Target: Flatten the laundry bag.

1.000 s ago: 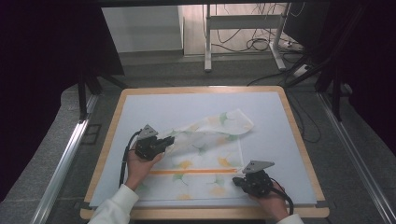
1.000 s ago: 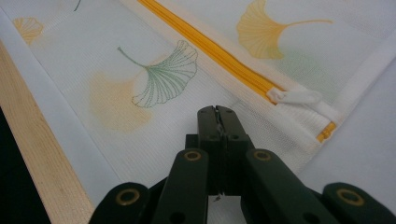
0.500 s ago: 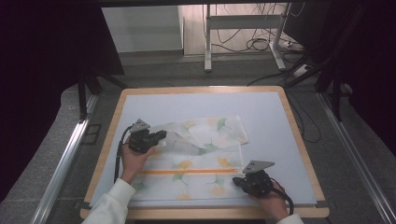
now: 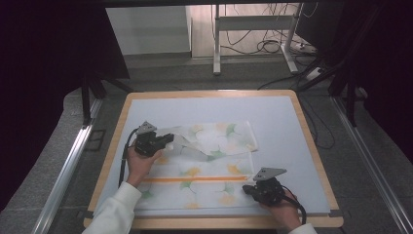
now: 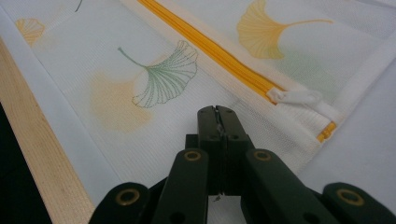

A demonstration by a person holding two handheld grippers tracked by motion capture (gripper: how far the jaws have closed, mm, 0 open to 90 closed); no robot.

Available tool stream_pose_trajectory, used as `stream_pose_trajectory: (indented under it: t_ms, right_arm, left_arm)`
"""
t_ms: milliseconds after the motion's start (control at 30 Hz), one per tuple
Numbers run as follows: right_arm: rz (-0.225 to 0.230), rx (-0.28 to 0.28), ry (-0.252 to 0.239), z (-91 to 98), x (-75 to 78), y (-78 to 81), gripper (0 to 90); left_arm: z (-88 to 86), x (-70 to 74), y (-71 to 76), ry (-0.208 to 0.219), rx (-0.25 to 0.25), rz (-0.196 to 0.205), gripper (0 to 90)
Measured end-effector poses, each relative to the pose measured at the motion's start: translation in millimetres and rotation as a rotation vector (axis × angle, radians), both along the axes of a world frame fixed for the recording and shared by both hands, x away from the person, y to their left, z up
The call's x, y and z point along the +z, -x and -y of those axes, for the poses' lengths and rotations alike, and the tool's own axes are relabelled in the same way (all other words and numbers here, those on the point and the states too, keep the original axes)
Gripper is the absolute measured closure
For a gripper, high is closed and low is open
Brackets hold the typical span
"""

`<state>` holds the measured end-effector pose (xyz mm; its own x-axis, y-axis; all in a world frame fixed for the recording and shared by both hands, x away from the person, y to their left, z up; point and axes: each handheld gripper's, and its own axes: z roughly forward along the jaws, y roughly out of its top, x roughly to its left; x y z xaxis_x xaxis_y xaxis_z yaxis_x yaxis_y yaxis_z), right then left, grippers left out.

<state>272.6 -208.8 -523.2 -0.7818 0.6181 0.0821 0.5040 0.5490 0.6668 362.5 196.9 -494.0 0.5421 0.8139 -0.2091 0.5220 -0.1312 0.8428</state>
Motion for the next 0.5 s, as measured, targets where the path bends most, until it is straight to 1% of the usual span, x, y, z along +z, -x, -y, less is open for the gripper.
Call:
stream_pose_trajectory:
  t_ms: [33,167,233,267,300,333,367,400,500]
  right_arm:
    - [0.0,0.0,0.0,0.0,0.0,0.0,89.0]
    - [0.001,0.001,0.0,0.2,0.0,0.1,89.0]
    - [0.0,0.001,-0.001,0.3,-0.1,0.0,89.0]
    - [-0.002,0.003,-0.003,0.6,-0.1,-0.2,89.0]
    - [-0.003,0.003,-0.004,0.7,-0.1,-0.2,88.9]
    - [-0.003,0.003,-0.005,0.7,-0.1,-0.2,89.0]
    - [-0.003,0.003,-0.005,0.7,-0.1,-0.2,89.0]
    - [-0.003,0.004,-0.004,0.7,-0.1,-0.3,88.9]
    - [-0.005,0.002,-0.006,0.9,-0.1,-0.3,89.0]
  left_arm:
    - [0.0,0.0,0.0,0.0,0.0,0.0,89.6]
    - [1.3,8.2,-6.7,-0.019,-0.002,0.007,89.6]
    - [1.3,9.5,-8.5,-0.022,-0.001,0.004,89.6]
    - [1.3,10.6,-13.0,-0.023,-0.001,-0.008,89.6]
    - [1.3,10.6,-13.0,-0.023,-0.001,-0.008,89.5]
    - [1.5,10.7,-17.9,-0.032,0.002,-0.024,89.6]
    - [1.5,10.7,-17.9,-0.032,0.002,-0.024,89.5]
    - [1.0,10.5,-22.6,-0.044,0.004,-0.028,89.5]
    - [0.4,11.0,-26.5,-0.048,0.011,-0.03,89.6]
